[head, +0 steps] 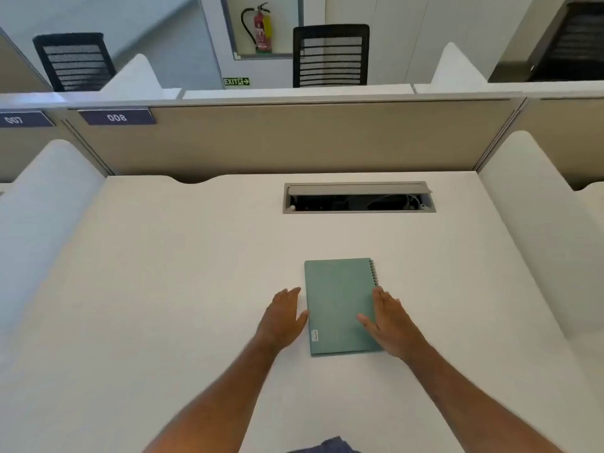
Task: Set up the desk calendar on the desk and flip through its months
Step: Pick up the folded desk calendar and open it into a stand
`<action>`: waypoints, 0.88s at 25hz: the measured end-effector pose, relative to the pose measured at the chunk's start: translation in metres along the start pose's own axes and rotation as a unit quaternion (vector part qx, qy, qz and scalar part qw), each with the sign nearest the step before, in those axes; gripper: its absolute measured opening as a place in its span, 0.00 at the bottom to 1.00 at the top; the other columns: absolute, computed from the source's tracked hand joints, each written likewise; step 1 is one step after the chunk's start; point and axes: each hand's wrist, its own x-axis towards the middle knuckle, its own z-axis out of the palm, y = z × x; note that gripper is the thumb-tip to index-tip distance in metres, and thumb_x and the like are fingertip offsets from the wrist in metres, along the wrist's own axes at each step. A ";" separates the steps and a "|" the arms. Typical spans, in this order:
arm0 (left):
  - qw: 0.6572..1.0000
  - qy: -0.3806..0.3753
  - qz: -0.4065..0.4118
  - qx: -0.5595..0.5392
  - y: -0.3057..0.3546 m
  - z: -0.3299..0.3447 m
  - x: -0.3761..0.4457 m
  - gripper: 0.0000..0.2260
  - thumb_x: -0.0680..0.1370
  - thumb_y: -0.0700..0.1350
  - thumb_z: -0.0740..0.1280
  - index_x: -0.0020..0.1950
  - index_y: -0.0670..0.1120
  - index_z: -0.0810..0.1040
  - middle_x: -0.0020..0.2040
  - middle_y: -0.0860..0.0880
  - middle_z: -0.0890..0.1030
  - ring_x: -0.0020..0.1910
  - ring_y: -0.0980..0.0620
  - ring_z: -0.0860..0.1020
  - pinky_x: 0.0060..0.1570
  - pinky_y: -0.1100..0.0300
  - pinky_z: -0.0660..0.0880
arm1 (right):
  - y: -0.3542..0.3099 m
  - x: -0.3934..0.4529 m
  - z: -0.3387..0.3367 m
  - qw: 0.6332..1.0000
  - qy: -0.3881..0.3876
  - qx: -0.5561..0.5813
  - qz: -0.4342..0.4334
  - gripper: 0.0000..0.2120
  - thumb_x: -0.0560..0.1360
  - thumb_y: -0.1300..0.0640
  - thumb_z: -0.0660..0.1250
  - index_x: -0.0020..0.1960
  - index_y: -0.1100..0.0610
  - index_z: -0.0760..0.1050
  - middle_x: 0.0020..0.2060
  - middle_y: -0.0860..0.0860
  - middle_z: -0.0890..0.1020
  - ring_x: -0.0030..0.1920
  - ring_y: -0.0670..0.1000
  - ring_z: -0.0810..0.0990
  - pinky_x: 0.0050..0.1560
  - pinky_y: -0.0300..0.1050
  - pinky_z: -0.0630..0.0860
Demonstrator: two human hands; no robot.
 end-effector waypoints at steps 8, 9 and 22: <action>0.980 -0.013 -0.078 -0.181 0.002 -0.002 0.008 0.27 0.86 0.50 0.66 0.83 0.45 0.65 0.80 0.44 0.73 0.80 0.46 0.69 0.77 0.50 0.66 | 0.010 -0.005 0.007 0.979 0.080 0.155 0.106 0.22 0.82 0.49 0.67 0.73 0.55 0.70 0.70 0.51 0.77 0.70 0.59 0.74 0.68 0.56 0.67; 0.972 -0.015 -0.085 -0.218 0.005 0.000 0.006 0.26 0.86 0.49 0.67 0.83 0.45 0.66 0.79 0.44 0.74 0.79 0.46 0.71 0.76 0.50 0.67 | 0.014 -0.006 0.009 0.978 0.070 0.166 0.104 0.21 0.82 0.50 0.67 0.72 0.54 0.71 0.69 0.50 0.77 0.70 0.58 0.74 0.68 0.56 0.67; 0.808 -0.044 -0.186 -0.557 0.020 -0.003 0.003 0.20 0.85 0.44 0.69 0.75 0.49 0.68 0.66 0.50 0.81 0.61 0.53 0.83 0.65 0.48 0.81 | 0.024 0.010 -0.014 0.703 -0.023 0.683 0.194 0.13 0.84 0.52 0.68 0.61 0.60 0.82 0.52 0.58 0.89 0.47 0.55 0.87 0.46 0.51 0.82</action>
